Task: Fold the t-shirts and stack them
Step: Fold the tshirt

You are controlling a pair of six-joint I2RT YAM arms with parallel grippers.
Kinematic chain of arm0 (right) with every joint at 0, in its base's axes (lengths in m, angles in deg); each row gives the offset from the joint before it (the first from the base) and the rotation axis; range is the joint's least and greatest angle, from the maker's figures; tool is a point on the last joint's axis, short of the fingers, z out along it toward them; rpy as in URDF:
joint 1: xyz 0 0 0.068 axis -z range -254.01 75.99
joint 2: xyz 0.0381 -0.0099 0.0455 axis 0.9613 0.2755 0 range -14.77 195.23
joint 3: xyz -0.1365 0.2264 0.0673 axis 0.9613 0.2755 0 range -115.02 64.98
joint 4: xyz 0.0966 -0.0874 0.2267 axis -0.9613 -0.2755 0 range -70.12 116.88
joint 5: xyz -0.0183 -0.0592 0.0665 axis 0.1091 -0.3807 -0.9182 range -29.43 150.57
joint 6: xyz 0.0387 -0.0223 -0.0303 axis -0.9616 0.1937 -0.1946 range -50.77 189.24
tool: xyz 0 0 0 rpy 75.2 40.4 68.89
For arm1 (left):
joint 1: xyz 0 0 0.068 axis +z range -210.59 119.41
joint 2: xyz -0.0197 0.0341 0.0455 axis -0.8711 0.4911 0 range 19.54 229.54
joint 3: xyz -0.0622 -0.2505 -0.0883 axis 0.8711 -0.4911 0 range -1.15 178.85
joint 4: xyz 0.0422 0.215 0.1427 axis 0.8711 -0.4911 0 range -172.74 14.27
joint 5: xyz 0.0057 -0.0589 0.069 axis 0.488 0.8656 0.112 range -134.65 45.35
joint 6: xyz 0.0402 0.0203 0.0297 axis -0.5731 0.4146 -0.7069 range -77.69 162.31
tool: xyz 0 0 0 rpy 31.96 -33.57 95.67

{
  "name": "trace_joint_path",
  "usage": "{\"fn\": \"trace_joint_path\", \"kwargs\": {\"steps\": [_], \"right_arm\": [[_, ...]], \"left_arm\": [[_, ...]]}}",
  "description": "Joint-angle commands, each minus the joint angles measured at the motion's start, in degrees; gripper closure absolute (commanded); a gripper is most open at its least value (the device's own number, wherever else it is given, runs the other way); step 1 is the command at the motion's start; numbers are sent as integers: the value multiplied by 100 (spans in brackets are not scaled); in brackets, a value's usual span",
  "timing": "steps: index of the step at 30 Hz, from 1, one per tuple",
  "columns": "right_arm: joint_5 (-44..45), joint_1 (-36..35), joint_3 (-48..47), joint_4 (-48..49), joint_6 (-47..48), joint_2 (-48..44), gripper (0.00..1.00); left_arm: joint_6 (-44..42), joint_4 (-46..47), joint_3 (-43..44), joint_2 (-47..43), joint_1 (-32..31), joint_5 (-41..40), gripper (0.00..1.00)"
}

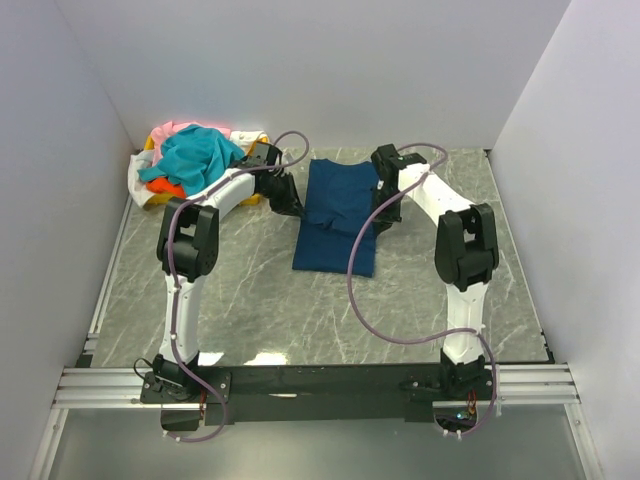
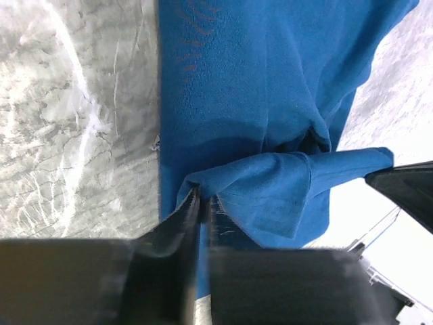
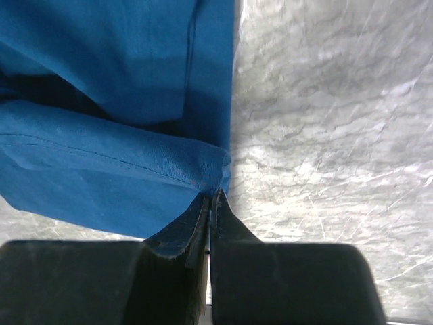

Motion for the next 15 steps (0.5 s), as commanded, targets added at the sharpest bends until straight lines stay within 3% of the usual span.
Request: {"fn": "trace_joint_path", "kwargs": {"steps": [1, 2, 3, 6, 8, 15], "right_arm": [[30, 82, -610, -114, 193, 282, 98], [-5, 99, -899, -176, 228, 371, 89], [-32, 117, -1050, -246, 237, 441, 84], [38, 108, -1507, -501, 219, 547, 71], [56, 108, -1517, -528, 193, 381, 64], [-506, -111, -463, 77, 44, -612, 63]], "left_arm": [[166, 286, 65, -82, 90, -175, 82], [332, 287, 74, -100, 107, -254, 69], [421, 269, 109, -109, 116, -290, 46], [632, 514, -136, -354, 125, -456, 27], [633, 681, -486, -678, 125, -631, 24], [580, 1234, -1760, -1637, 3, -686, 26]]}}
